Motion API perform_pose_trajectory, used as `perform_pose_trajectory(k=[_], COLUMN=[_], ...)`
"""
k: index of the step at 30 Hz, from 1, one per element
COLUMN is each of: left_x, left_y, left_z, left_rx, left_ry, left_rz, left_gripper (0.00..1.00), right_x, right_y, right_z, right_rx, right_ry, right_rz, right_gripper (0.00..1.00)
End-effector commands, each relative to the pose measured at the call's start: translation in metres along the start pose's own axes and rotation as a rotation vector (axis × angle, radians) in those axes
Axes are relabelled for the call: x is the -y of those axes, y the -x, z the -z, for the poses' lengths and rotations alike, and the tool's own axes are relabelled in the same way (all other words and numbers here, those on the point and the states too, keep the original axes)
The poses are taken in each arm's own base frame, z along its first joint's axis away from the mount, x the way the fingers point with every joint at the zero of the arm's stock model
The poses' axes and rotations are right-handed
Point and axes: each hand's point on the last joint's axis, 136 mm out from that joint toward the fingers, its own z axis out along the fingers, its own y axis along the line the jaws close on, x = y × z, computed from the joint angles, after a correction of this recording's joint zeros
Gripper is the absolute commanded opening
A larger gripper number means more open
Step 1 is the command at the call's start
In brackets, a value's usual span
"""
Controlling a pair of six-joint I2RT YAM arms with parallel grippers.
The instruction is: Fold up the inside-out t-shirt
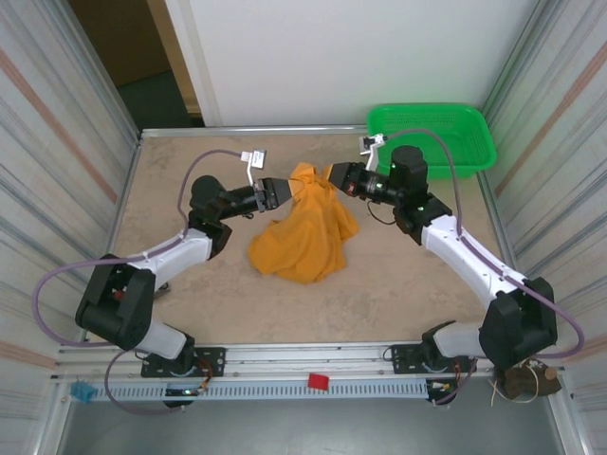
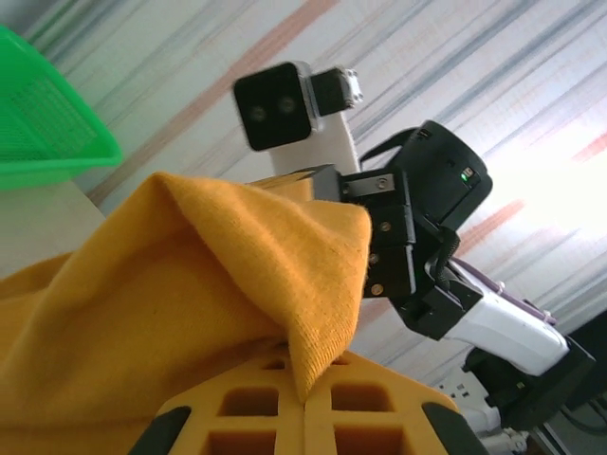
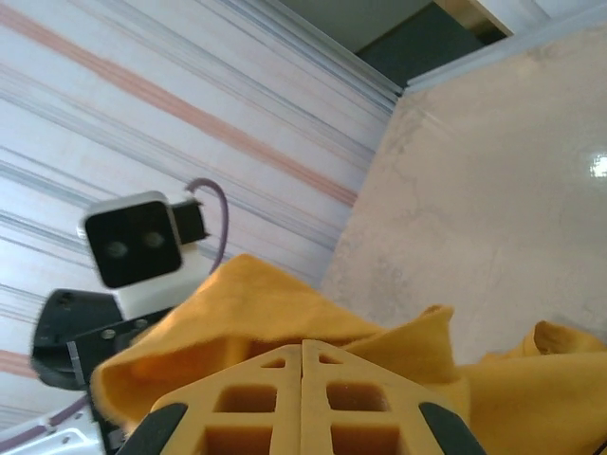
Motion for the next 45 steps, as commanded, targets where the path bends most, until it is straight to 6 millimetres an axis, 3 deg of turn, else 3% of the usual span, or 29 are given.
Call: perform_pose_trajectory(k=[1,4,5,6,8,10,12,13,15,18,22,25,26,27,28,29,31,38,42,45], left_x=[-0.021,-0.039,-0.04,-0.04,-0.036,-0.036,-0.035,-0.034,-0.034,-0.048,-0.07,-0.09,-0.096,-0.101,-0.106,-0.113,-0.127,-0.162,-0.162,-0.146], left_y=[0.018,0.024,0.024,0.024,0.025,0.024,0.023,0.021,0.018,0.008,-0.012,-0.03,-0.036,-0.04,-0.044,-0.049,-0.058,-0.08,-0.085,-0.083], left_z=[0.024,0.035,0.034,0.033,0.03,0.03,0.03,0.031,0.033,0.043,0.063,0.078,0.081,0.084,0.084,0.084,0.08,0.039,0.015,0.009], left_rx=[0.135,0.188,0.184,0.174,0.164,0.161,0.158,0.154,0.15,0.147,0.142,0.089,0.068,0.049,0.021,-0.011,-0.069,-0.195,-0.205,-0.178], left_ry=[0.126,0.18,0.181,0.173,0.157,0.161,0.164,0.164,0.173,0.263,0.414,0.551,0.584,0.612,0.639,0.662,0.691,0.659,0.602,0.571], left_rz=[-0.011,0.024,0.026,0.023,0.012,0.011,0.004,0.004,0.002,0.011,0.028,0.035,0.032,0.03,0.031,0.031,0.048,0.074,0.063,0.025], left_gripper=[0.12,0.38,0.41,0.31,0.0,0.0,0.0,0.0,0.0,0.07,0.33,0.5,0.55,0.57,0.59,0.61,0.63,0.7,0.72,0.73], right_x=[-0.06,-0.084,-0.086,-0.084,-0.067,-0.041,-0.006,0.012,0.05,0.105,0.161,0.202,0.212,0.222,0.229,0.234,0.236,0.204,0.187,0.171], right_y=[0.014,0.008,0.006,0.005,0.003,0.002,0.0,-0.003,-0.009,-0.018,-0.034,-0.058,-0.069,-0.08,-0.092,-0.101,-0.111,-0.122,-0.139,-0.147], right_z=[0.031,0.046,0.048,0.048,0.043,0.037,0.031,0.026,0.016,-0.006,-0.047,-0.07,-0.077,-0.082,-0.083,-0.081,-0.072,-0.041,-0.031,-0.024], right_rx=[0.04,0.043,0.044,0.046,0.046,0.052,0.057,0.049,0.017,-0.041,-0.141,-0.245,-0.283,-0.319,-0.345,-0.348,-0.324,-0.233,-0.225,-0.206], right_ry=[0.184,0.246,0.253,0.24,0.186,0.102,-0.015,-0.076,-0.192,-0.33,-0.457,-0.589,-0.603,-0.61,-0.614,-0.62,-0.609,-0.553,-0.574,-0.565], right_rz=[0.094,0.159,0.171,0.169,0.149,0.111,0.08,0.073,0.058,0.007,-0.049,-0.049,-0.067,-0.083,-0.101,-0.114,-0.144,-0.161,-0.121,-0.088], right_gripper=[0.0,0.0,0.0,0.0,0.0,0.01,0.49,0.61,0.66,0.68,0.69,0.69,0.66,0.56,0.38,0.2,0.0,0.0,0.0,0.0])
